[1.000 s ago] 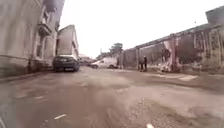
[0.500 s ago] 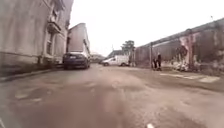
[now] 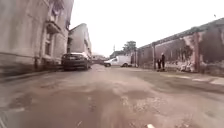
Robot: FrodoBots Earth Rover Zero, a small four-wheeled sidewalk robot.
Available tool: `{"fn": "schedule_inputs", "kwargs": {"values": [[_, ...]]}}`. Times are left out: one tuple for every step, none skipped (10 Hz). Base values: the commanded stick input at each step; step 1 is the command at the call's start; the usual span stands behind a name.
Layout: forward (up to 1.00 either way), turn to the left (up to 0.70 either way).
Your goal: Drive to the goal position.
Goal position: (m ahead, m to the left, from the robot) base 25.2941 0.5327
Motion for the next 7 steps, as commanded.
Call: {"fn": "schedule_inputs", "kwargs": {"values": [[0.85, 0.00], [0.85, 0.00], [0.85, 0.00], [0.85, 0.00], [0.85, 0.00], [0.85, 0.00], [0.85, 0.00]]}}
